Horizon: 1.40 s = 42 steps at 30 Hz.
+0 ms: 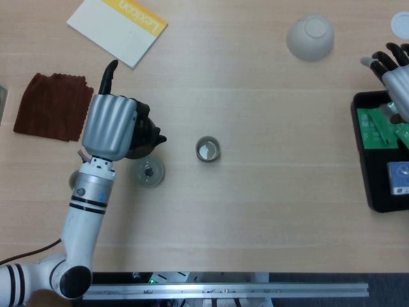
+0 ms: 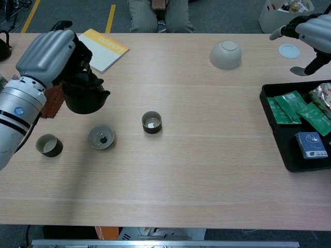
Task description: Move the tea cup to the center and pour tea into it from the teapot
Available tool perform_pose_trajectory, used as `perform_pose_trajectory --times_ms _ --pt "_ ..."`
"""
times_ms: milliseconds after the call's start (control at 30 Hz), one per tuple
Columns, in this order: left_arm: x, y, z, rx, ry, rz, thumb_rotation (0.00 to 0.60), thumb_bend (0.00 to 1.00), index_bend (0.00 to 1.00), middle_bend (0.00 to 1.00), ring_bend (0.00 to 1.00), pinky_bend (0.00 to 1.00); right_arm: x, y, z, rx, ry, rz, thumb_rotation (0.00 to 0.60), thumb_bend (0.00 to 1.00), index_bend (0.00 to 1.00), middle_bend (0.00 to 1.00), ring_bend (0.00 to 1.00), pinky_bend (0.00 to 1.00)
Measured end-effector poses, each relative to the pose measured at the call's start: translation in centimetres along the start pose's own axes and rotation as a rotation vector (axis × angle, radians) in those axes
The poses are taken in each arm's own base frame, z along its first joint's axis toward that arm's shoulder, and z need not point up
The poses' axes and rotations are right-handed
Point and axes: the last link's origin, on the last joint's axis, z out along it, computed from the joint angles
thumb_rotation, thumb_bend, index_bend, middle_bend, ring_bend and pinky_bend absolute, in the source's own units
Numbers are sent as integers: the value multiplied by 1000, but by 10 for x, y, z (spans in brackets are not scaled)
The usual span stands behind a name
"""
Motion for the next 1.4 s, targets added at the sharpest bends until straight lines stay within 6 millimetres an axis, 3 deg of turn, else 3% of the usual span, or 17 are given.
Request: perform_pose_trajectory --times_ms 400,800,1400 --pt "-27 32 11 -33 -13 39 600 184 942 1000 840 29 -11 19 -8 -27 -18 17 600 281 153 161 35 94" --pt "-53 49 19 -34 -22 72 600 184 941 1000 840 29 -24 35 -13 -57 -52 24 600 282 153 161 35 94" --pt "-67 69 22 -78 12 134 600 184 941 1000 840 29 -30 43 -16 -78 -63 39 600 282 153 161 35 94"
